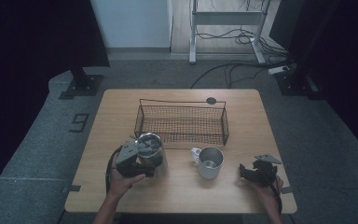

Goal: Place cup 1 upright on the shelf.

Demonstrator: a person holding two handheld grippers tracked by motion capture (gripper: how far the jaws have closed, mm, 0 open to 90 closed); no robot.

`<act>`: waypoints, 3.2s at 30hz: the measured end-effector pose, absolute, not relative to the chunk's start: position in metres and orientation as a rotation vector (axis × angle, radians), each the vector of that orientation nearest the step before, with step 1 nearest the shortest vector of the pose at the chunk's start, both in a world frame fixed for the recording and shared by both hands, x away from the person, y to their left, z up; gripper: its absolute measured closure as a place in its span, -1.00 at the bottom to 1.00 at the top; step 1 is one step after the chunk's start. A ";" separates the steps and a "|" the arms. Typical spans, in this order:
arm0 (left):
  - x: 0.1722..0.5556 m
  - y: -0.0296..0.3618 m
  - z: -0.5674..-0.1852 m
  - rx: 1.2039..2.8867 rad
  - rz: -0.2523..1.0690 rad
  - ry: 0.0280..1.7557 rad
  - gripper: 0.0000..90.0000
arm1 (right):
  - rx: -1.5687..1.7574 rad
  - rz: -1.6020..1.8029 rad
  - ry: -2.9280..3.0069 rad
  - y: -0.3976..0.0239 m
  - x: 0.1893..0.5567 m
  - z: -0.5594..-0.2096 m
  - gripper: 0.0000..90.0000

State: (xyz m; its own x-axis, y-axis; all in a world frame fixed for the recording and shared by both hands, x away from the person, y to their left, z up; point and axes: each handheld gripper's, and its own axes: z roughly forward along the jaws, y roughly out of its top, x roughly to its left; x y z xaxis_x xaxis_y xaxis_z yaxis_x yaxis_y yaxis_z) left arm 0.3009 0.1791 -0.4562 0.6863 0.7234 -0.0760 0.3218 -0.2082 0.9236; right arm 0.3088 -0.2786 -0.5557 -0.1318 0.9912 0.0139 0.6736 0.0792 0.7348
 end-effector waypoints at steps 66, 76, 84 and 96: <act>0.333 0.185 -0.412 1.778 0.471 0.840 -0.91 | 1.656 0.826 1.841 -0.279 0.308 -0.555 -0.72; 0.338 0.184 -0.405 1.777 0.477 0.838 -0.91 | 1.656 0.826 1.840 -0.279 0.309 -0.556 -0.72; 0.340 0.183 -0.400 1.781 0.479 0.834 -0.91 | 1.655 0.825 1.840 -0.279 0.309 -0.556 -0.72; 0.342 0.182 -0.391 1.771 0.489 0.826 -0.91 | 1.655 0.825 1.839 -0.279 0.309 -0.556 -0.72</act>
State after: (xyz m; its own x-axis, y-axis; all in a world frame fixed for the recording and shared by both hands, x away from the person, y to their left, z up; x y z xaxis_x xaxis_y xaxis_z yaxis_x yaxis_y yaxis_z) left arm 0.3418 0.1818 -0.3910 0.6755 0.7344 -0.0657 0.2960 -0.1885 0.9364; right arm 0.3086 -0.2792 -0.5556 -0.1113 0.9937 0.0150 0.6717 0.0641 0.7381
